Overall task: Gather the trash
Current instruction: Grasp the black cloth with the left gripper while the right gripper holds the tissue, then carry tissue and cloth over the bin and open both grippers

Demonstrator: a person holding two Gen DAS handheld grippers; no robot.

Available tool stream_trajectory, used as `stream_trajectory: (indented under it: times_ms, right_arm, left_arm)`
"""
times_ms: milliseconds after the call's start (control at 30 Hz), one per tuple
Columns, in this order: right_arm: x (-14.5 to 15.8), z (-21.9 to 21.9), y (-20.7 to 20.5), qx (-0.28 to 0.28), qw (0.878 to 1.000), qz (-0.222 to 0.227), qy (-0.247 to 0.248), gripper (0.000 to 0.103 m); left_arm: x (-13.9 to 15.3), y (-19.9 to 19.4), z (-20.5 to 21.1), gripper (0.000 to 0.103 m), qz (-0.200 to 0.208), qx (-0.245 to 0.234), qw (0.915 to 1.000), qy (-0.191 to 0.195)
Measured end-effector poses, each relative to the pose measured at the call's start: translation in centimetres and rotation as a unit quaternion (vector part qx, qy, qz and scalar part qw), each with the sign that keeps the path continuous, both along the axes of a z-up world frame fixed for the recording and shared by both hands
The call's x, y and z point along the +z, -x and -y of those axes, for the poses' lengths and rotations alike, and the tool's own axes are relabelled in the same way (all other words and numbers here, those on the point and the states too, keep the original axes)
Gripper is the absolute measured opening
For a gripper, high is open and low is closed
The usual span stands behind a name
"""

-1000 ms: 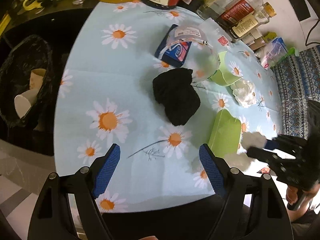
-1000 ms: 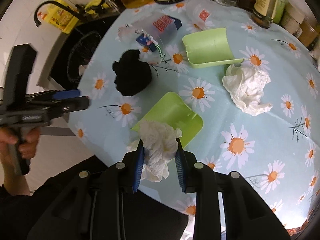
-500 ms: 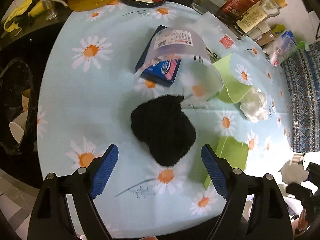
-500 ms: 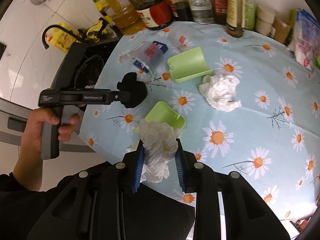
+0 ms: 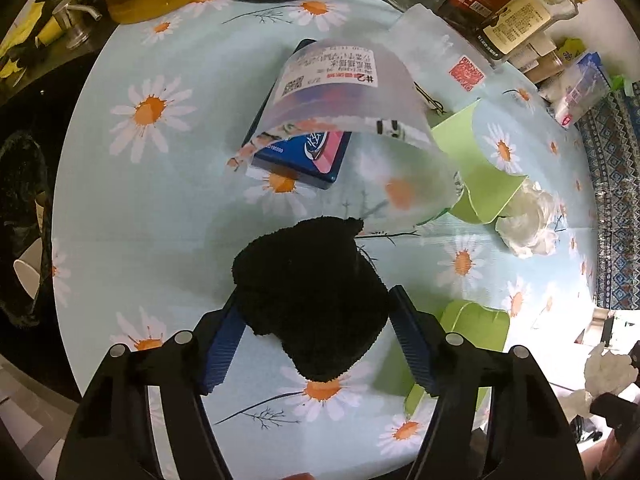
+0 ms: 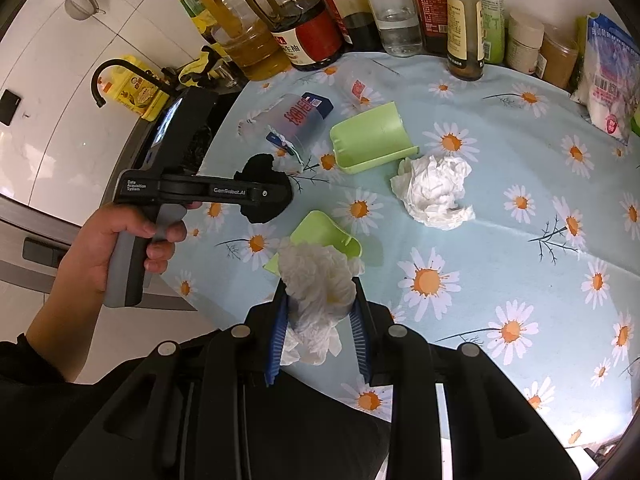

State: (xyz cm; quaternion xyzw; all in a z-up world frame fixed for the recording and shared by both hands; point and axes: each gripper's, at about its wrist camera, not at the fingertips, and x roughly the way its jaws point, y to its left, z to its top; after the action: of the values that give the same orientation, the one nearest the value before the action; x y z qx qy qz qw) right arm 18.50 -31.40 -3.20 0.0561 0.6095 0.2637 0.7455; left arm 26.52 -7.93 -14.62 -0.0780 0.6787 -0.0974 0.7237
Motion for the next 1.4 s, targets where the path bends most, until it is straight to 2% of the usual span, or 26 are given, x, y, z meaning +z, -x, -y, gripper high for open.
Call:
stream_trajectory:
  times_ms: [333, 633, 1067, 1400]
  right_arm:
    - [0.2, -1.6, -0.7, 0.020, 1.000, -0.001, 0.004, 0.031]
    - [0.6, -5.9, -1.9, 0.044, 0.999, -0.004, 0.002, 0.031]
    - [0.9, -18.5, -4.0, 0.078, 0.997, -0.005, -0.004, 0.031]
    - [0.8, -28.6, -6.1, 0.082, 0.997, -0.005, -0.013, 0.031]
  left_arm:
    - [1.4, 1.5, -1.2, 0.066, 0.014, 0.007, 0.9997, 0.018]
    - [3.2, 3.4, -4.7, 0.066, 0.027, 0.026, 0.9988, 0.033]
    - [5.9, 6.8, -17.1, 0.066, 0.050, 0.078, 0.9949, 0.041]
    - [6.9, 7.2, -26.1, 0.066, 0.059, 0.099, 0.9925, 0.042]
